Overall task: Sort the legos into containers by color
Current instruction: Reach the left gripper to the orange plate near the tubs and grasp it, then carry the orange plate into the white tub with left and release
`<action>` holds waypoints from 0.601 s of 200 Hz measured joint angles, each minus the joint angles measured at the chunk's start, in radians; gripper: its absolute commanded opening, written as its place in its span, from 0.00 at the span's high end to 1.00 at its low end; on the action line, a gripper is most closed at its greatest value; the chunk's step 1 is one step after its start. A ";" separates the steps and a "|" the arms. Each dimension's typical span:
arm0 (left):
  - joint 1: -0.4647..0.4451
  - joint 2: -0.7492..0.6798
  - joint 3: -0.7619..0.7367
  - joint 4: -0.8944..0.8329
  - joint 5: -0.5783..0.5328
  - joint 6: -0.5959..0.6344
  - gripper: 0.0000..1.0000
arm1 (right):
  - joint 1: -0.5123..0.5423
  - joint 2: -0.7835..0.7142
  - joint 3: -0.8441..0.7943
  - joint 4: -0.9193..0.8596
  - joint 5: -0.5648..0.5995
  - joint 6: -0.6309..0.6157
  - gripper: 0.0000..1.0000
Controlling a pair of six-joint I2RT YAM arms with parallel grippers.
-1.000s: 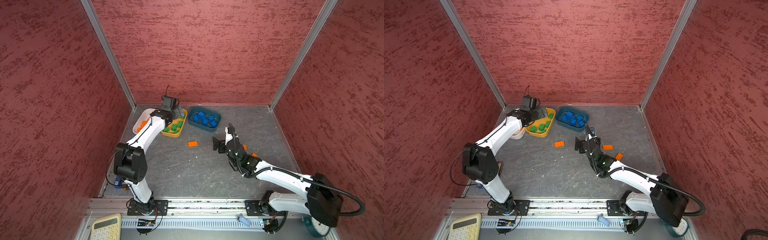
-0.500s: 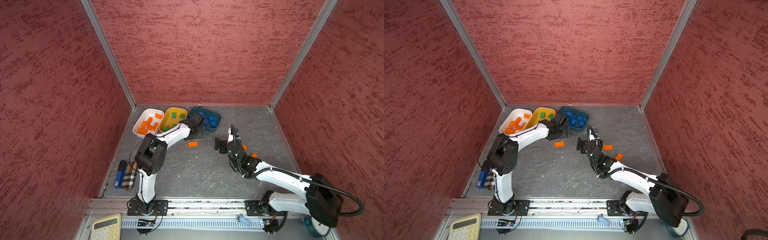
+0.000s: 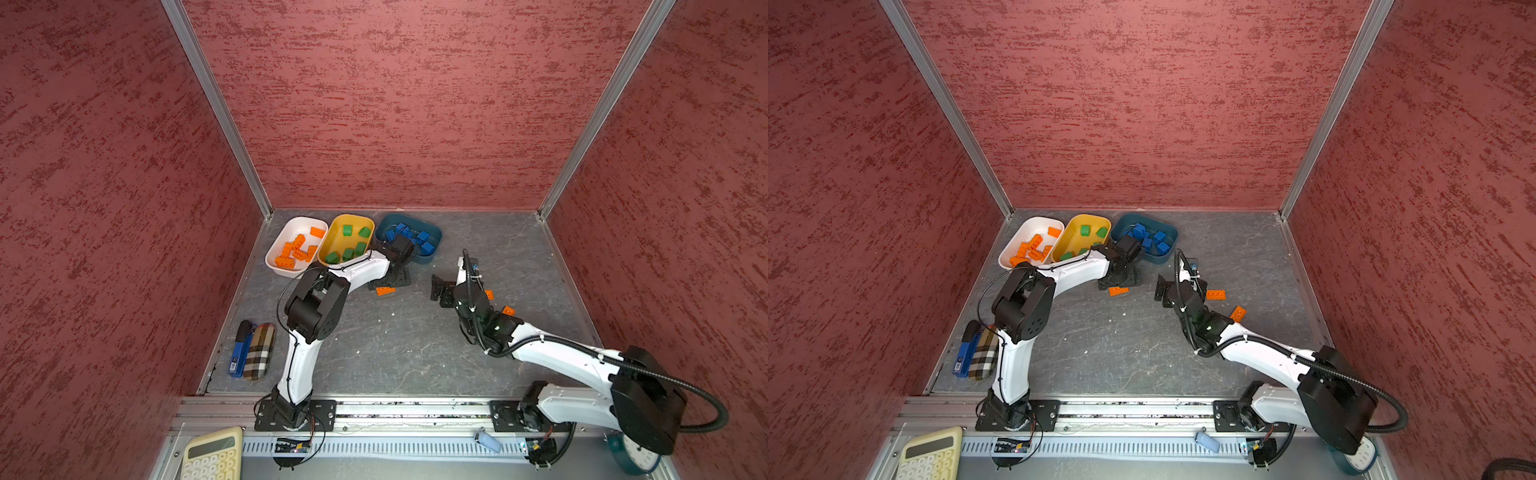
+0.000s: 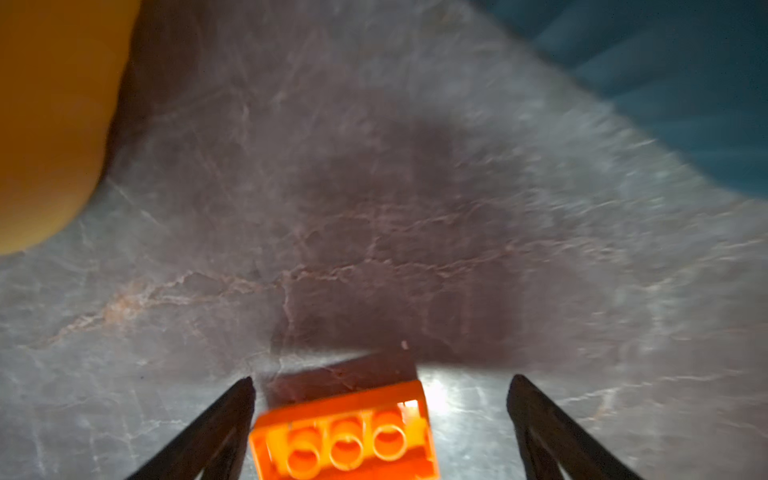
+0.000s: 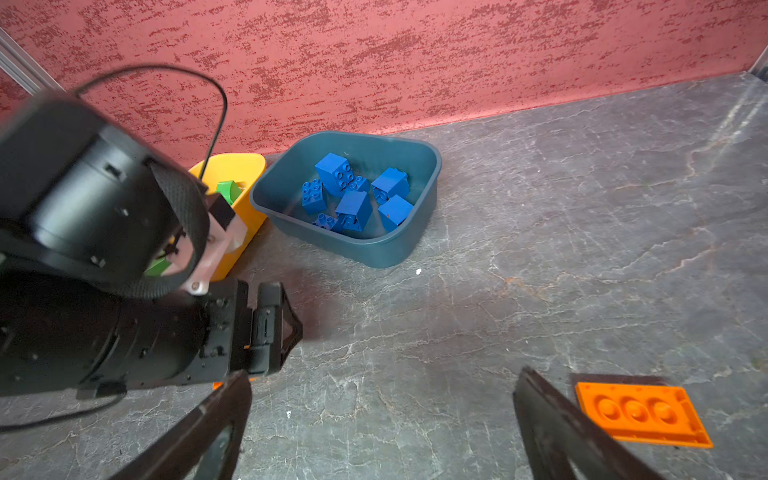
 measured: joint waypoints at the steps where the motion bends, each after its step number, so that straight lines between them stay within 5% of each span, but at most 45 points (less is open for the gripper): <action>1: 0.000 0.000 -0.002 0.000 0.000 0.000 0.07 | 0.000 0.000 0.000 0.000 0.000 0.000 0.01; 58: -0.003 -0.014 -0.035 0.000 -0.007 -0.013 0.28 | -0.001 0.032 0.000 -0.015 0.000 0.000 0.01; 120: -0.006 -0.048 -0.079 0.001 0.006 -0.014 0.33 | -0.004 0.032 0.000 -0.015 0.008 0.015 0.01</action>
